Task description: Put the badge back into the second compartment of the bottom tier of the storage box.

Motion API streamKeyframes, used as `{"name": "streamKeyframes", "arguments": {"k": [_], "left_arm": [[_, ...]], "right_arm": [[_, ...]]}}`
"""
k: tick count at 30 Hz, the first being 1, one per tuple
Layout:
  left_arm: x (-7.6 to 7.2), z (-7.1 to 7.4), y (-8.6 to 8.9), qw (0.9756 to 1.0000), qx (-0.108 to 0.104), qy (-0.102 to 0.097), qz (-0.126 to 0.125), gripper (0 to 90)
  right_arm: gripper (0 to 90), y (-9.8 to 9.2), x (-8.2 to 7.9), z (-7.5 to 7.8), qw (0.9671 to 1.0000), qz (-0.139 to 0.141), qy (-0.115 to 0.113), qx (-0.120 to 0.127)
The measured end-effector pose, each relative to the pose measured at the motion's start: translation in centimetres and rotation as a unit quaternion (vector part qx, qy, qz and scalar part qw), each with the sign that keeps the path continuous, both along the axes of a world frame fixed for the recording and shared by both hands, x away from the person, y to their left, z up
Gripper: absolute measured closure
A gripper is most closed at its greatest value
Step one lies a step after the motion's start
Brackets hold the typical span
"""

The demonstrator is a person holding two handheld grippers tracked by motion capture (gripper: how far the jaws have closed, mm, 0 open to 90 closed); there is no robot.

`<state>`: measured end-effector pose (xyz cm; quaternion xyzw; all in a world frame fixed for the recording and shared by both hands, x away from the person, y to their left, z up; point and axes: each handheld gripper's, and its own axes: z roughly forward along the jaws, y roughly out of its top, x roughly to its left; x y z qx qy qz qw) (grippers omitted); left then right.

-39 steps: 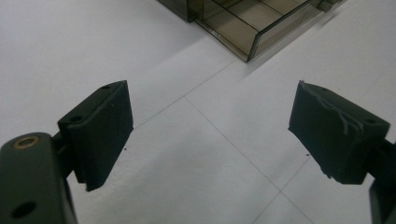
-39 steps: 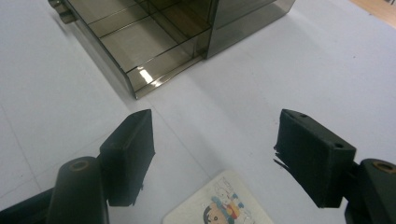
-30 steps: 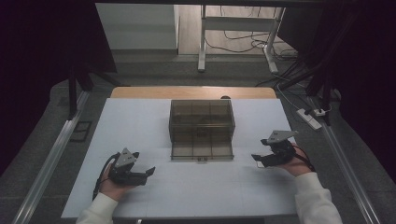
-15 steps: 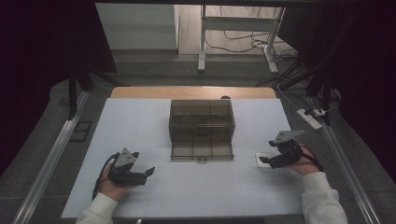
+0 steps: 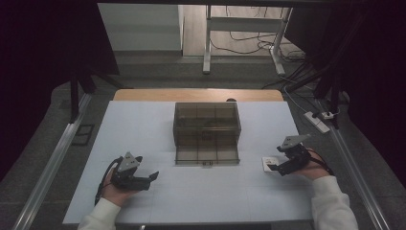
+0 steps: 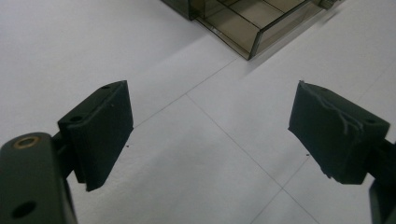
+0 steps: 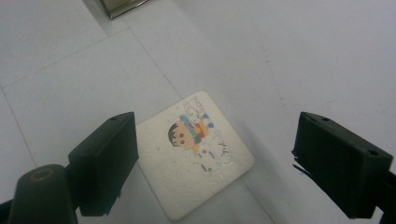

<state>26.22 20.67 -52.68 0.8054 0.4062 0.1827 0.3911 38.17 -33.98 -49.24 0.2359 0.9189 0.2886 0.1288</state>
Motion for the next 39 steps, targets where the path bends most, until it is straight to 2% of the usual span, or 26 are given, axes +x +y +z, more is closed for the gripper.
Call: {"name": "streamKeyframes", "arguments": {"k": [10, 23, 29, 33, 39], "left_arm": [[0.0, 0.0, 0.0, 1.0, 0.0, 0.0, 0.0, 13.7], [0.0, 0.0, 0.1, 1.0, -0.001, 0.0, 0.0, 13.7], [0.0, 0.0, 0.0, 1.0, 0.0, 0.001, 0.001, 13.7], [0.0, -0.1, 0.0, 1.0, 0.0, 0.001, 0.001, 13.6], [0.0, -0.1, 0.0, 1.0, 0.001, 0.001, -0.001, 13.7]], "right_arm": [[12.7, 0.6, 0.1, -0.8, 0.9993, 0.031, 0.015, -0.015], [13.6, 1.0, 0.3, -1.5, 0.9981, 0.049, 0.024, -0.03], [15.9, 1.0, 0.4, -1.6, 0.9977, 0.054, 0.033, -0.023], [19.0, 0.8, 0.6, -1.6, 0.997, 0.057, 0.048, -0.017], [21.4, 0.8, 0.7, -1.7, 0.9972, 0.056, 0.049, -0.012]]}}
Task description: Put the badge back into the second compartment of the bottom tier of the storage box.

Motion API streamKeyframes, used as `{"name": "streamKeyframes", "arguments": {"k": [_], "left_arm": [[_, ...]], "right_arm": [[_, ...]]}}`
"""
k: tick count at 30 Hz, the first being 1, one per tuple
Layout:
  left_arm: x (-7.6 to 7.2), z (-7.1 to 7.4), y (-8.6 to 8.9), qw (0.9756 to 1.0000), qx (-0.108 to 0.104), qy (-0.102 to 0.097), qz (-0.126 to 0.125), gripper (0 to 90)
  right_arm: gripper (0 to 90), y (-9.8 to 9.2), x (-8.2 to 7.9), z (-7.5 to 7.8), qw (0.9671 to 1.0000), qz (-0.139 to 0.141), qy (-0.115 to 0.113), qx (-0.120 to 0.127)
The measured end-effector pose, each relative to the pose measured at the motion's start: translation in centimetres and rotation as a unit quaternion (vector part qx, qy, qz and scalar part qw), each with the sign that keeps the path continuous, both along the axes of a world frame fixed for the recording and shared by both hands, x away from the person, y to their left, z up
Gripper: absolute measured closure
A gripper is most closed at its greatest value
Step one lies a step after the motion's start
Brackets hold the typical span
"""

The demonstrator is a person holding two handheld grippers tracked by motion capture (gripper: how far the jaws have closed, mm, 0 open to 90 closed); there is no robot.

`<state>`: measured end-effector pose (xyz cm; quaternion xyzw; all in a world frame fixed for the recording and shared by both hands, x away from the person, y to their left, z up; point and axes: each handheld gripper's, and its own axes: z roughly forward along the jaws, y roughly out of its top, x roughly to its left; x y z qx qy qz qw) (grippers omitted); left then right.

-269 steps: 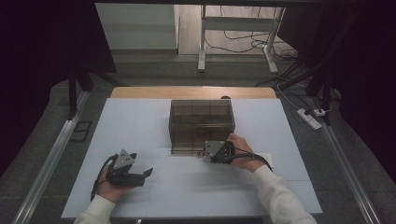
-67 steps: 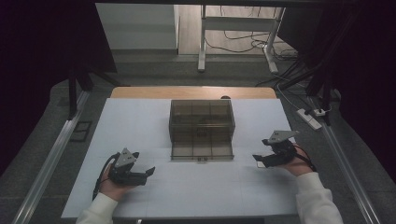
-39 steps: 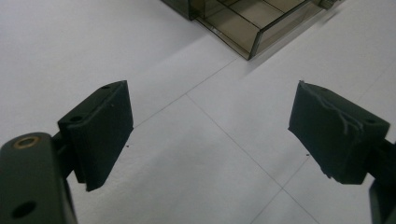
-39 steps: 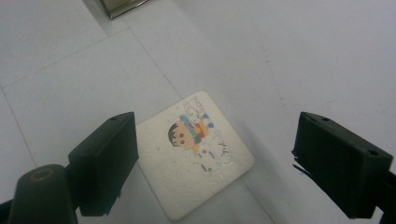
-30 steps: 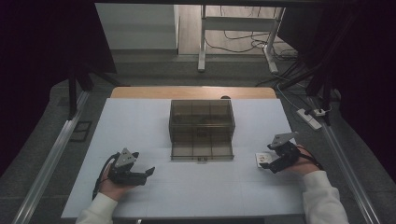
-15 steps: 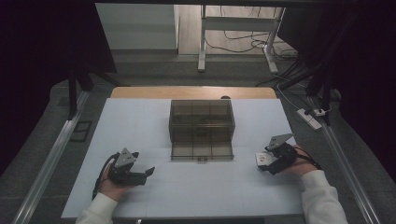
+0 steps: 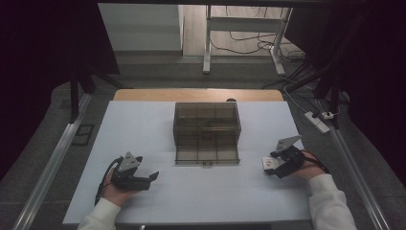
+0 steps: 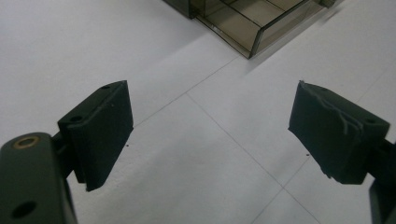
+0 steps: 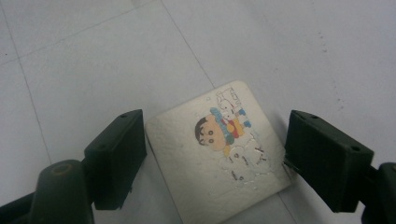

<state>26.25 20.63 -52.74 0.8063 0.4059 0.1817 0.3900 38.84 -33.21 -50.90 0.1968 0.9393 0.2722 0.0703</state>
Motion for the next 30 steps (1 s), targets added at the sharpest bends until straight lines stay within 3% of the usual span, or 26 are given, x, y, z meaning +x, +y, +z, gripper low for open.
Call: {"name": "streamKeyframes", "arguments": {"k": [10, 15, 20, 27, 30], "left_arm": [[-0.07, 0.04, 0.01, 1.0, 0.0, -0.001, 0.0, 13.6], [-0.03, 0.01, 0.02, 1.0, 0.001, -0.001, 0.001, 13.6], [-0.05, 0.02, 0.05, 1.0, 0.0, -0.001, 0.002, 13.7], [-0.05, 0.03, 0.1, 1.0, 0.0, -0.001, 0.002, 13.7], [-0.05, 0.02, 0.11, 1.0, -0.001, -0.001, 0.002, 13.6]], "right_arm": [[32.8, -0.2, 0.01, 0.19, 1.0, -0.001, -0.004, 0.001], [33.0, -0.16, 0.04, 0.25, 1.0, -0.001, -0.003, -0.002], [33.1, 0.34, 0.09, 0.51, 0.9998, -0.004, 0.001, -0.022], [33.1, 0.33, 0.13, 0.56, 0.9998, -0.011, 0.003, -0.018], [33.0, 0.27, 0.2, 0.65, 0.9997, -0.019, -0.008, -0.016]]}}
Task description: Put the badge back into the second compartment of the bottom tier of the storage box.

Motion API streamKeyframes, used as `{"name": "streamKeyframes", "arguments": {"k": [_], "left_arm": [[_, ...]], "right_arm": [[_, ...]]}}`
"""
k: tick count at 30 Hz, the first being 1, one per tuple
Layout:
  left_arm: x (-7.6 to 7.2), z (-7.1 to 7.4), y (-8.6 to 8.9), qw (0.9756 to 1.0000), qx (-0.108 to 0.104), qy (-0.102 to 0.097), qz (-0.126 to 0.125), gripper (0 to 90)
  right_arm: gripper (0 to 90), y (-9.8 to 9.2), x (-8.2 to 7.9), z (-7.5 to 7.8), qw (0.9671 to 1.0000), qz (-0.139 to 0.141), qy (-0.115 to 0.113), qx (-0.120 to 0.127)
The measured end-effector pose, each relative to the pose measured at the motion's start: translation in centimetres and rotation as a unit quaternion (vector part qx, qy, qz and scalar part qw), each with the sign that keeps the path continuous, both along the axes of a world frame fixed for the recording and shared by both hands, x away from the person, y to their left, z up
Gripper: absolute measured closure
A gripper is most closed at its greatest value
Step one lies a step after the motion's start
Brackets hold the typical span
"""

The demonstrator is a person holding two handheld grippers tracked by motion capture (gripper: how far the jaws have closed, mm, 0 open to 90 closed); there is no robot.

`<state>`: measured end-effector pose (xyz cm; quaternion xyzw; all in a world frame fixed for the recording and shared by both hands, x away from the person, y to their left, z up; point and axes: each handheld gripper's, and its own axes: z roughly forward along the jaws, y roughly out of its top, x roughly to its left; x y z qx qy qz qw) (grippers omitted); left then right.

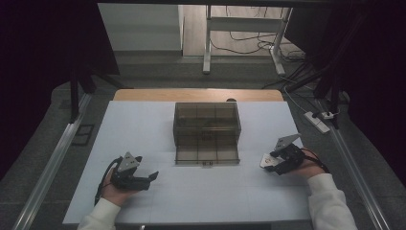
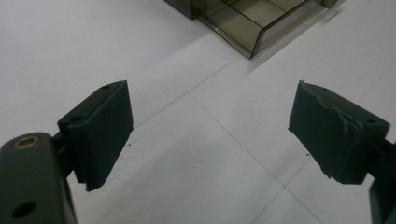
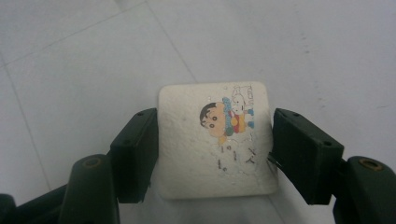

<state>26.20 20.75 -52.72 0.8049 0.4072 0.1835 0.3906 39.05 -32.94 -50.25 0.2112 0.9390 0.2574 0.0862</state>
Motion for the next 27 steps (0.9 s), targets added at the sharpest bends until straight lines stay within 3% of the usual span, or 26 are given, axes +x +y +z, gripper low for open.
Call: {"name": "streamKeyframes", "arguments": {"k": [6, 16, 27], "left_arm": [[0.0, 0.0, 0.0, 1.0, 0.0, 0.0, 0.001, 13.7], [0.0, 0.0, 0.0, 1.0, 0.0, 0.0, 0.001, 13.6], [0.0, 0.0, 0.0, 1.0, 0.0, -0.001, 0.0, 13.7]], "right_arm": [[33.1, -0.3, 0.1, 0.5, 0.9994, -0.012, -0.011, 0.031], [33.1, -0.2, 0.0, 1.4, 0.9954, -0.023, -0.032, 0.087], [33.1, 0.6, -0.2, 1.9, 0.9915, -0.02, -0.044, 0.12]]}}
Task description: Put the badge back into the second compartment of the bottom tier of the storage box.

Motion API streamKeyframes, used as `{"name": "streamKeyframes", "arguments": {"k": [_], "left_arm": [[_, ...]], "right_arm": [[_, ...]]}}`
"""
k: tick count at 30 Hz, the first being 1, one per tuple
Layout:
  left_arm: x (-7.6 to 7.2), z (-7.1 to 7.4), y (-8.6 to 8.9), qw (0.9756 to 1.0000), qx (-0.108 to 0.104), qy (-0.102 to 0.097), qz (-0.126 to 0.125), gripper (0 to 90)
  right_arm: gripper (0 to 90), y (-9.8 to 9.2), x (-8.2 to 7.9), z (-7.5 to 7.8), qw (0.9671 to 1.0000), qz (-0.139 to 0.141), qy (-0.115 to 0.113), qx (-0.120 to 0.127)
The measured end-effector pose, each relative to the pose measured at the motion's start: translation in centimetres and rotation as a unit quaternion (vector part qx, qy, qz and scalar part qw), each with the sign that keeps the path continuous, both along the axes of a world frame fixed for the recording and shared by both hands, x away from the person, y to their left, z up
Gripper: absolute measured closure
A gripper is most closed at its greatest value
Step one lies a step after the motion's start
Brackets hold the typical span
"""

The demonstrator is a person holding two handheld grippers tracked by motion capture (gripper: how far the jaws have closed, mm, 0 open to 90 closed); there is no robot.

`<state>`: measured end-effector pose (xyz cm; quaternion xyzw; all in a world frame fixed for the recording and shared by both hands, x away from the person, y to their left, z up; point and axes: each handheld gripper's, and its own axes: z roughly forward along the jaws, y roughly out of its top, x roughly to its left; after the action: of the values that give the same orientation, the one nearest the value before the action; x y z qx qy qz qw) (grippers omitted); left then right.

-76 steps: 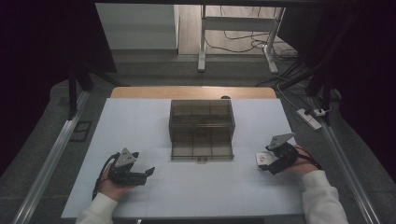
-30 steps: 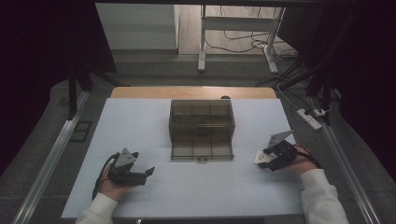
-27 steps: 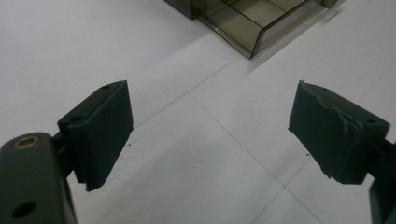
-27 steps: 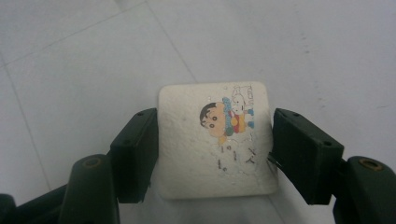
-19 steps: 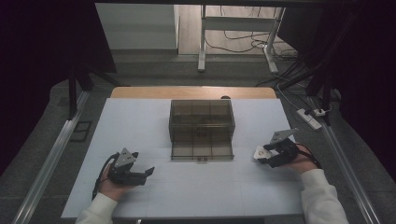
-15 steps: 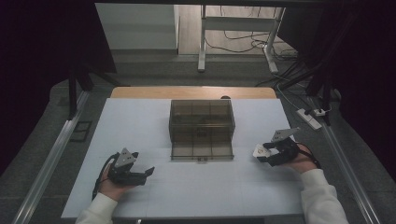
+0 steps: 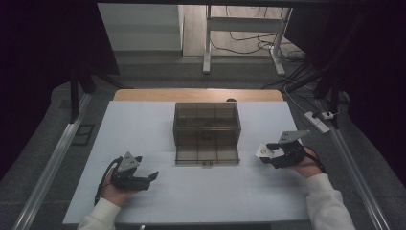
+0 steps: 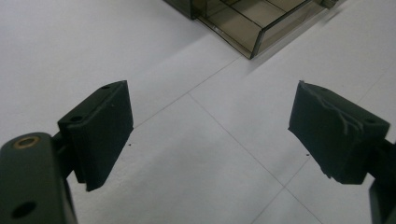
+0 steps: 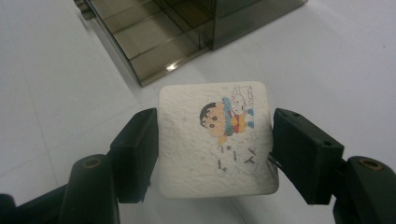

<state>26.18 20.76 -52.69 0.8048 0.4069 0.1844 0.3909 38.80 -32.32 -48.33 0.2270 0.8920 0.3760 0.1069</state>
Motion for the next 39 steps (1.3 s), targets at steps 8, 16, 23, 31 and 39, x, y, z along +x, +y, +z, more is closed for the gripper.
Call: {"name": "streamKeyframes", "arguments": {"k": [8, 16, 23, 31, 39], "left_arm": [[0.0, 0.0, 0.0, 1.0, 0.001, 0.0, -0.001, 13.7], [0.0, 0.0, 0.0, 1.0, 0.001, 0.0, -0.001, 13.7], [0.0, 0.0, 0.0, 1.0, 0.0, 0.0, -0.001, 13.7], [0.0, 0.0, 0.0, 1.0, 0.0, 0.0, 0.0, 13.6], [0.0, 0.0, 0.0, 1.0, 0.0, 0.001, -0.001, 13.7]], "right_arm": [[33.0, 0.9, -0.4, 0.7, 0.9995, 0.006, -0.015, 0.028], [33.0, 2.3, -0.8, 1.7, 0.9981, 0.008, -0.028, 0.055], [33.0, 3.1, -1.0, 1.9, 0.9969, 0.004, -0.031, 0.072], [33.0, 3.9, -1.3, 2.1, 0.9963, 0.011, -0.038, 0.077], [33.0, 5.0, -1.6, 2.3, 0.9953, 0.025, -0.043, 0.083]]}}
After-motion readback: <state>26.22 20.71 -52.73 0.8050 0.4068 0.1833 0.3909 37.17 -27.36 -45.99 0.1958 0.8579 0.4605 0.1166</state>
